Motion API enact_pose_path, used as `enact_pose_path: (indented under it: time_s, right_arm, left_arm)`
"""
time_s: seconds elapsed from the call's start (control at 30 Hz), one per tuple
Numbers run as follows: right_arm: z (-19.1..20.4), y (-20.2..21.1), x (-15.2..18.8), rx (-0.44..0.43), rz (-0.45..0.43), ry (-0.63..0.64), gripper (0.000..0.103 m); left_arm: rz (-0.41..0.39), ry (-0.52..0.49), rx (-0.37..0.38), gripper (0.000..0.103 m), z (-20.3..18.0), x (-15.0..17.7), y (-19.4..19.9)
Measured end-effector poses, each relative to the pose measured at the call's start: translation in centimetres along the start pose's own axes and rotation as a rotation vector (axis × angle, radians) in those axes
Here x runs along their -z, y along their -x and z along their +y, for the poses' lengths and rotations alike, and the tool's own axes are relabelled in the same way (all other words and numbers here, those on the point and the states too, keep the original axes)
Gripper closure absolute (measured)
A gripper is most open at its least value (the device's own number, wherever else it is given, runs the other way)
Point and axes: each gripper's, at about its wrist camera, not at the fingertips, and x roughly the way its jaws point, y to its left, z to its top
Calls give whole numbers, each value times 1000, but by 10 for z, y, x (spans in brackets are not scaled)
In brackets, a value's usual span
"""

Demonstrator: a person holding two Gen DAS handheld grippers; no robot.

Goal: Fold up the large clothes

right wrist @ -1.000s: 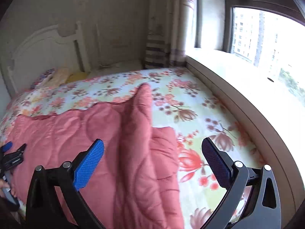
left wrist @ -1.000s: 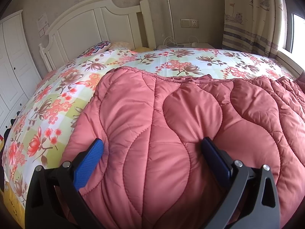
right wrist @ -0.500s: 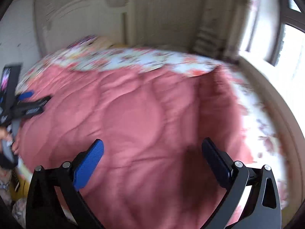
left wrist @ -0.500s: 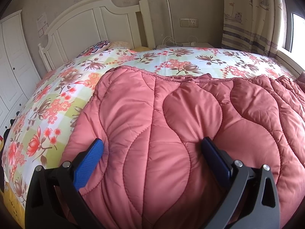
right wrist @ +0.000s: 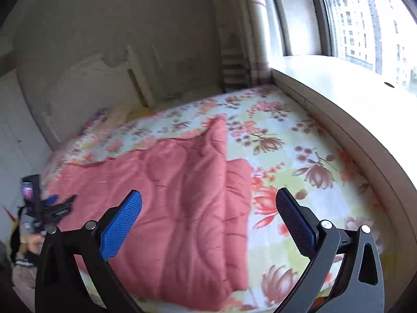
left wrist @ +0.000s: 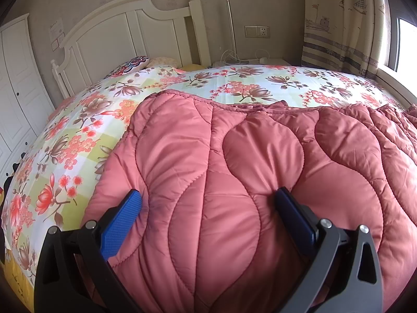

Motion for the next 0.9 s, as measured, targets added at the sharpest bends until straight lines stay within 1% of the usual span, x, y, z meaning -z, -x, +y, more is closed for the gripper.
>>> enact_pose_path:
  time_s: [0.03, 0.07, 0.1, 0.13, 0.17, 0.2, 0.27, 0.3, 0.33, 0.37, 0.43, 0.5, 0.67, 0.73, 0.87, 0.9]
  right_arm:
    - [5, 15, 7, -97, 13, 9, 5]
    - [12, 22, 13, -178, 41, 30, 5]
    - [21, 29, 28, -259, 72, 60, 5]
    - [31, 36, 43, -290, 90, 77, 5]
    - [39, 37, 60, -306, 130, 97, 5]
    - [43, 34, 78, -303, 174, 108, 5]
    - [42, 24, 106, -292, 236, 95, 5]
    - [37, 14, 117, -281, 266, 78, 5]
    - [31, 3, 123, -253, 284, 52, 5]
    - [23, -5, 124, -234, 291, 18, 5]
    - [13, -22, 123, -246, 275, -55, 5]
    - [15, -26, 119, -242, 231, -73, 5]
    - [20, -39, 113, -230, 172, -98, 4]
    - [27, -45, 107, -217, 178, -99, 4]
    - [31, -63, 94, -269, 203, -210, 4]
    - [37, -68, 91, -266, 214, -216, 4]
  left_arm:
    - [0, 0, 1, 2, 0, 0, 0]
    - [-1, 1, 2, 2, 1, 0, 0]
    - [-1, 2, 2, 2, 0, 0, 0]
    - [-1, 0, 2, 2, 0, 0, 0]
    - [0, -1, 1, 2, 0, 0, 0]
    - [0, 0, 2, 2, 0, 0, 0]
    - [0, 0, 1, 2, 0, 0, 0]
    - [0, 0, 1, 2, 0, 0, 0]
    - [0, 0, 1, 2, 0, 0, 0]
    - [0, 0, 1, 2, 0, 0, 0]
    - [0, 0, 1, 2, 0, 0, 0]
    - [0, 0, 0, 2, 0, 0, 0]
    - [0, 0, -1, 2, 0, 0, 0]
    - [1, -1, -1, 2, 0, 0, 0]
    - [1, 0, -1, 2, 0, 0, 0]
    - [1, 0, -1, 2, 0, 0, 0]
